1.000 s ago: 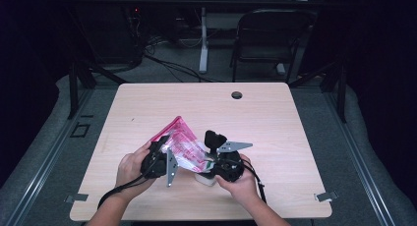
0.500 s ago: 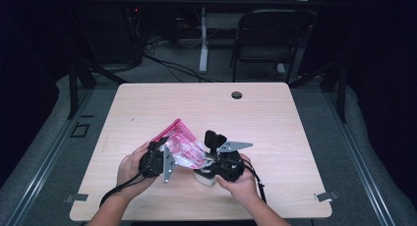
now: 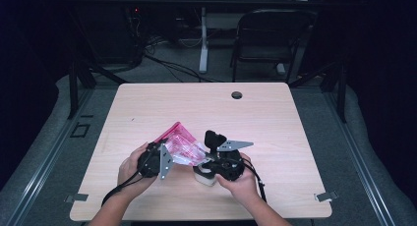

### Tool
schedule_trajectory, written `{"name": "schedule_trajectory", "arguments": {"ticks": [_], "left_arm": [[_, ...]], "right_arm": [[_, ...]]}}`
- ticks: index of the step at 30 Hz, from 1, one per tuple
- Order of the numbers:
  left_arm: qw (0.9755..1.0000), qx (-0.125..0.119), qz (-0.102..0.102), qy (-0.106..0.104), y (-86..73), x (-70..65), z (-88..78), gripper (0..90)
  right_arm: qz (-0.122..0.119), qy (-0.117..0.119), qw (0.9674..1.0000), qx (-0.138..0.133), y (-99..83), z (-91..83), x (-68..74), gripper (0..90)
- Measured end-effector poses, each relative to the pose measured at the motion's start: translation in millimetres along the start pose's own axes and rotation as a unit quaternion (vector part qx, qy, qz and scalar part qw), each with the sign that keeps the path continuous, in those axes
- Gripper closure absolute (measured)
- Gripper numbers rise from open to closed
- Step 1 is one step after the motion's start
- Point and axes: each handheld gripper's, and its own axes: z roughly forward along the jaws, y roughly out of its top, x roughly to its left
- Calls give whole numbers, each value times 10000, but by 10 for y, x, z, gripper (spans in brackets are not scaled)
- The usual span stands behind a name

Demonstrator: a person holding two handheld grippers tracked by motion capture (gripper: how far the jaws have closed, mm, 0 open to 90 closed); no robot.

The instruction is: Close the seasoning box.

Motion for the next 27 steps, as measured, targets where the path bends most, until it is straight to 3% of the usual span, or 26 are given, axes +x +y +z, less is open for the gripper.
{"name": "schedule_trajectory", "arguments": {"ticks": [9, 27], "left_arm": [[9994, 31, -288, -212, -64, 4, 36, 717], [9975, 41, -569, -421, -116, 5, 73, 719]], "right_arm": [[-3, 19, 10000, -36, 21, -6, -4, 889], [-35, 23, 10000, -73, 51, -23, -6, 889]]}}
